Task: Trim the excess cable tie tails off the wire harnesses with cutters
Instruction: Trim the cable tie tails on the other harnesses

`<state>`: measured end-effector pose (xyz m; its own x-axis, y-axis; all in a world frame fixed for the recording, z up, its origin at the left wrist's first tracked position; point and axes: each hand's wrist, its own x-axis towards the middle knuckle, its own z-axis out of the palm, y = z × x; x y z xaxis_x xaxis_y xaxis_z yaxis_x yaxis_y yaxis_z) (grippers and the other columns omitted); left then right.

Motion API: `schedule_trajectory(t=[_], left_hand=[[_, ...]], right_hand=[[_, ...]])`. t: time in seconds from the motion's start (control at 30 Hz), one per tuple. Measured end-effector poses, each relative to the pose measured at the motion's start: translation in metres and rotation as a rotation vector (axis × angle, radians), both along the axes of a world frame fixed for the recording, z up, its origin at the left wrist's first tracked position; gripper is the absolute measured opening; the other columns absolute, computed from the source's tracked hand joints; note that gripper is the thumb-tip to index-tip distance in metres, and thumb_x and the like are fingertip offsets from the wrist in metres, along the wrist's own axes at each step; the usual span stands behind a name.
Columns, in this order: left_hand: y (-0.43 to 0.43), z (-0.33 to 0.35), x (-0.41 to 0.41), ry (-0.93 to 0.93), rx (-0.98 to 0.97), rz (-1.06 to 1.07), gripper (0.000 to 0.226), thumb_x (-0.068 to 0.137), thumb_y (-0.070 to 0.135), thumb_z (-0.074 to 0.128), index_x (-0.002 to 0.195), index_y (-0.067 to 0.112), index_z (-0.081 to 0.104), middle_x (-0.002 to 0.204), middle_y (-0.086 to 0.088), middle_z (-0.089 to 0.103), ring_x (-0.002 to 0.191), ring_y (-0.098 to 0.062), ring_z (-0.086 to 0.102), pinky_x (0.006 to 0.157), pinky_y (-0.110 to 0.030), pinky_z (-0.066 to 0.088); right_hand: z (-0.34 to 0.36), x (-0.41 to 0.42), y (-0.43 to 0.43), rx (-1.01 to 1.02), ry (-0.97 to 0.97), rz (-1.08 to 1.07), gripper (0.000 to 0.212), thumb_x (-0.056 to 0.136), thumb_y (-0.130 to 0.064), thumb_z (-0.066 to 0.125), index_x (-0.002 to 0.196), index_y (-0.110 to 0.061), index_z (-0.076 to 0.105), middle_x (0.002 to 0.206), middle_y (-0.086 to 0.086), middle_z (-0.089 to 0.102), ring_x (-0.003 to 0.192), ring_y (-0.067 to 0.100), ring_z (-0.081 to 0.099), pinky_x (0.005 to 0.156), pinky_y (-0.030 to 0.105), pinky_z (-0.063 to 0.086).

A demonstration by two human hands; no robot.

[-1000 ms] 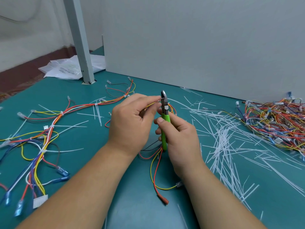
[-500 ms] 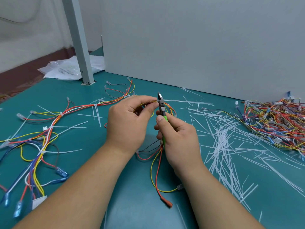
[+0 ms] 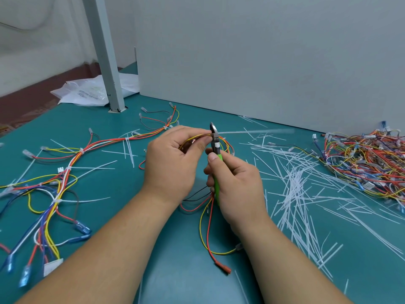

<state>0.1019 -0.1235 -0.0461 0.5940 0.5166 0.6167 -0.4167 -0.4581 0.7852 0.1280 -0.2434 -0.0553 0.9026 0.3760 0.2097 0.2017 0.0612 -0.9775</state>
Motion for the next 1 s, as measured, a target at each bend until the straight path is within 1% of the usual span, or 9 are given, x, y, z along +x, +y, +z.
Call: schedule_trajectory(t=[0.17, 0.33, 0.43, 0.5, 0.67, 0.77, 0.83, 0.93, 1.0], left_hand=[[-0.003, 0.000, -0.001, 0.022, -0.047, 0.011, 0.027, 0.087, 0.012, 0.078, 0.090, 0.039, 0.073, 0.084, 0.016, 0.074, 0.077, -0.003, 0.067, 0.069, -0.009, 0.045], [-0.002, 0.000, -0.001, 0.057, 0.077, 0.061, 0.014, 0.087, 0.014, 0.077, 0.097, 0.025, 0.075, 0.091, 0.010, 0.069, 0.078, -0.007, 0.059, 0.071, -0.008, 0.038], [-0.001, 0.000, -0.002, 0.028, 0.091, 0.106, 0.020, 0.087, 0.032, 0.074, 0.106, 0.024, 0.074, 0.100, 0.011, 0.067, 0.087, -0.003, 0.059, 0.074, -0.005, 0.036], [0.000, 0.000, -0.002, 0.014, 0.104, 0.086, 0.029, 0.086, 0.040, 0.071, 0.112, 0.026, 0.073, 0.105, 0.012, 0.067, 0.094, -0.003, 0.060, 0.078, -0.004, 0.036], [-0.008, -0.003, -0.003, 0.010, 0.146, -0.036, 0.034, 0.091, 0.024, 0.072, 0.124, 0.030, 0.070, 0.117, 0.011, 0.070, 0.114, -0.011, 0.063, 0.095, -0.015, 0.044], [-0.011, -0.003, -0.004, -0.018, 0.096, -0.106, 0.029, 0.095, 0.013, 0.070, 0.116, 0.033, 0.073, 0.092, 0.009, 0.069, 0.084, -0.012, 0.066, 0.072, -0.011, 0.050], [-0.011, -0.002, -0.004, -0.035, 0.053, -0.135, 0.033, 0.095, 0.006, 0.069, 0.111, 0.034, 0.073, 0.086, 0.004, 0.067, 0.068, -0.011, 0.062, 0.059, -0.005, 0.047], [-0.010, -0.001, -0.005, -0.044, 0.086, -0.093, 0.033, 0.094, 0.004, 0.070, 0.109, 0.033, 0.074, 0.091, 0.004, 0.066, 0.069, -0.010, 0.063, 0.058, -0.008, 0.049], [-0.008, -0.001, -0.003, -0.045, 0.090, -0.057, 0.027, 0.093, 0.007, 0.071, 0.108, 0.029, 0.077, 0.095, 0.004, 0.066, 0.080, -0.012, 0.066, 0.067, -0.026, 0.058]], right_hand=[[-0.002, 0.002, -0.002, -0.034, -0.038, -0.013, 0.033, 0.094, -0.037, 0.061, 0.072, -0.013, 0.063, 0.059, -0.002, 0.053, 0.053, 0.014, 0.047, 0.052, 0.023, 0.041], [0.000, 0.005, -0.003, 0.028, 0.081, 0.014, 0.033, 0.090, -0.041, 0.062, 0.071, -0.016, 0.069, 0.062, 0.005, 0.056, 0.056, 0.020, 0.049, 0.054, 0.030, 0.041], [0.005, 0.010, -0.006, 0.247, 0.267, 0.118, 0.027, 0.090, -0.041, 0.062, 0.090, -0.023, 0.081, 0.073, 0.003, 0.063, 0.057, 0.018, 0.055, 0.054, 0.030, 0.047], [0.006, 0.012, -0.008, 0.360, 0.338, 0.203, 0.027, 0.092, -0.040, 0.061, 0.093, -0.024, 0.082, 0.077, 0.002, 0.066, 0.057, 0.017, 0.058, 0.055, 0.029, 0.049], [0.004, 0.013, -0.008, 0.419, 0.395, 0.315, 0.026, 0.095, -0.036, 0.058, 0.092, -0.016, 0.075, 0.076, 0.003, 0.065, 0.057, 0.015, 0.058, 0.056, 0.030, 0.048], [0.003, 0.013, -0.008, 0.410, 0.410, 0.342, 0.027, 0.095, -0.036, 0.057, 0.086, -0.017, 0.074, 0.077, 0.003, 0.064, 0.057, 0.016, 0.058, 0.056, 0.031, 0.048], [0.002, 0.014, -0.009, 0.403, 0.429, 0.364, 0.027, 0.093, -0.036, 0.057, 0.084, -0.018, 0.075, 0.078, 0.004, 0.064, 0.057, 0.017, 0.058, 0.056, 0.031, 0.048], [0.001, 0.013, -0.009, 0.421, 0.455, 0.410, 0.026, 0.089, -0.037, 0.060, 0.087, -0.018, 0.077, 0.081, 0.004, 0.067, 0.063, 0.020, 0.062, 0.063, 0.035, 0.052], [0.000, 0.013, -0.009, 0.446, 0.456, 0.432, 0.026, 0.089, -0.037, 0.060, 0.091, -0.020, 0.080, 0.088, 0.003, 0.073, 0.073, 0.021, 0.069, 0.074, 0.039, 0.055]])
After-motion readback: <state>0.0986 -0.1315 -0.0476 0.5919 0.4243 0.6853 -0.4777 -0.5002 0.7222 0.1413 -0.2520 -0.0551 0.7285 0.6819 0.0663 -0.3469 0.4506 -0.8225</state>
